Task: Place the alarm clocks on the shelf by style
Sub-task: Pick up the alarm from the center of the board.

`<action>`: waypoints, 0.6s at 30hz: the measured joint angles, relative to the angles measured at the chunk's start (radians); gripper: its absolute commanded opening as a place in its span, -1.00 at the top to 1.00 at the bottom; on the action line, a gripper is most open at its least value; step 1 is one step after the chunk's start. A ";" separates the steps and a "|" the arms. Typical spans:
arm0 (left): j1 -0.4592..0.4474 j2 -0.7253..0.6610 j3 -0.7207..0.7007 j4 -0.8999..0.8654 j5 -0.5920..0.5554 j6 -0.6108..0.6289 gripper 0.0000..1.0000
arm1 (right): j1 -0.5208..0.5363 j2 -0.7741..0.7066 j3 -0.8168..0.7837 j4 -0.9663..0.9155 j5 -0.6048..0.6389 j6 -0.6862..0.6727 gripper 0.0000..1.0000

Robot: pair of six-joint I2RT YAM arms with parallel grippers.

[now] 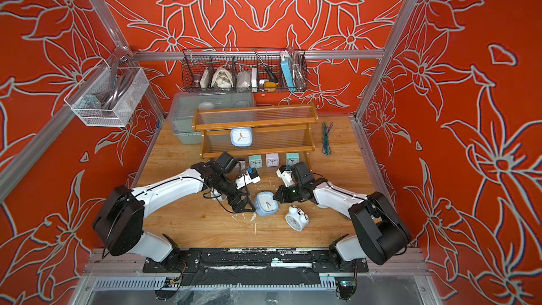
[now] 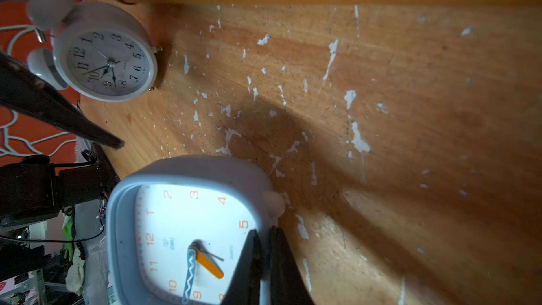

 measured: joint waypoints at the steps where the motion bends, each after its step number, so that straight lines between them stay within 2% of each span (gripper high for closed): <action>1: 0.000 0.012 0.004 -0.002 0.009 -0.014 -0.97 | 0.000 -0.014 0.000 -0.001 0.003 0.000 0.84; 11: 0.022 0.202 0.121 -0.058 0.169 -0.169 -0.97 | 0.001 -0.100 -0.013 -0.010 0.044 0.000 0.86; 15: 0.029 0.214 0.124 -0.066 0.214 -0.207 -0.97 | 0.009 -0.129 -0.021 -0.021 0.062 0.001 0.87; 18: 0.029 0.214 0.128 -0.069 0.235 -0.232 -0.89 | 0.020 -0.156 -0.022 -0.026 0.080 0.002 0.87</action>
